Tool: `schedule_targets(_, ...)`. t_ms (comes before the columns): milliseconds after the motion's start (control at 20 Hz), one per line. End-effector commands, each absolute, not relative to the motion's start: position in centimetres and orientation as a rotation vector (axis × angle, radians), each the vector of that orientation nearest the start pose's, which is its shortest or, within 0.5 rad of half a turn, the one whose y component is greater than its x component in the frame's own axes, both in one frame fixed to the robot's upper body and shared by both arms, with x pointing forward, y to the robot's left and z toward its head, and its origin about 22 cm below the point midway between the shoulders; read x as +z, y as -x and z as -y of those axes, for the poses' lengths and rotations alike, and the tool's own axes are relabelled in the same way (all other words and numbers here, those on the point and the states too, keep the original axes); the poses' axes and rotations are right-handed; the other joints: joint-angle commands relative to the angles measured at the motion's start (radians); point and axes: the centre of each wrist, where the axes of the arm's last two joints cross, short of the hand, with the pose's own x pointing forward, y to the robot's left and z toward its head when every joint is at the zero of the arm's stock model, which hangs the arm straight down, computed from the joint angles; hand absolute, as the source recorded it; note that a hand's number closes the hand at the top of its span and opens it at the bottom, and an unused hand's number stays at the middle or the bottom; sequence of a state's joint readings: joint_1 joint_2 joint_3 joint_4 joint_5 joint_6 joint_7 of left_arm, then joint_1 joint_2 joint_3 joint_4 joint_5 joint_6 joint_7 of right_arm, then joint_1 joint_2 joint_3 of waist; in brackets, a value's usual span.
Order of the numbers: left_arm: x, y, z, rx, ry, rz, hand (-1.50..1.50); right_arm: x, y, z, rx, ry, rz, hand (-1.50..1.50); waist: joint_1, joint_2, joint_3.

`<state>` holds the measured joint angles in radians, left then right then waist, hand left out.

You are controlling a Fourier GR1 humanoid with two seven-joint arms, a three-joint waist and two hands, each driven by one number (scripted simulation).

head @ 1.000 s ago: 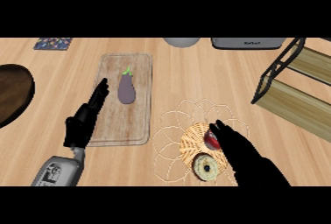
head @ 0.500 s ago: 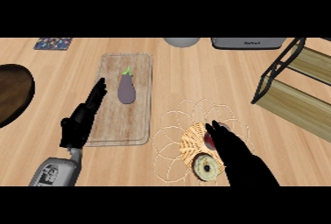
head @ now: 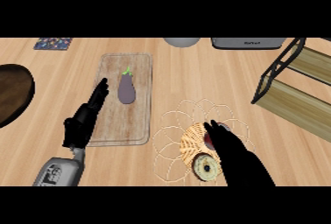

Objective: Pick the cupcake from the placemat and place it in the tiered shelf

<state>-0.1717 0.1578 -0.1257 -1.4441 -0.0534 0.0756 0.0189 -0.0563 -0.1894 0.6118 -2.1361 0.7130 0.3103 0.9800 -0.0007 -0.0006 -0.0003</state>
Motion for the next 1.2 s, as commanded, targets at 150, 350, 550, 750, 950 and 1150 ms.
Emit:
schedule_targets(150,-0.1,-26.7,-22.2,-0.267,-0.129,1.584,0.0,12.3,-17.7,12.8,1.004,0.633,1.091,-1.5,0.001,0.0,0.0)
schedule_targets(350,2.6,-28.7,-24.3,-0.272,-0.097,1.572,0.0,10.3,-17.2,11.5,0.999,0.655,1.087,-1.5,-0.001,0.0,0.0)
schedule_targets(550,0.2,-27.6,-22.7,-0.262,-0.104,1.567,0.0,8.9,-18.1,11.2,1.024,0.66,1.062,-1.5,-0.001,0.0,0.0)
schedule_targets(750,0.8,-27.3,-22.9,-0.254,-0.112,1.559,0.0,7.4,-18.9,12.0,1.019,0.65,1.039,-1.5,0.001,0.0,0.0)
schedule_targets(950,2.7,-28.6,-22.4,-0.264,-0.108,1.571,0.0,7.1,-19.3,13.3,1.014,0.664,1.047,-1.5,0.001,0.0,0.0)
schedule_targets(1150,2.2,-29.0,-24.3,-0.265,-0.103,1.59,0.0,4.9,-18.4,9.9,1.03,0.615,1.058,-1.5,0.001,0.001,0.0)
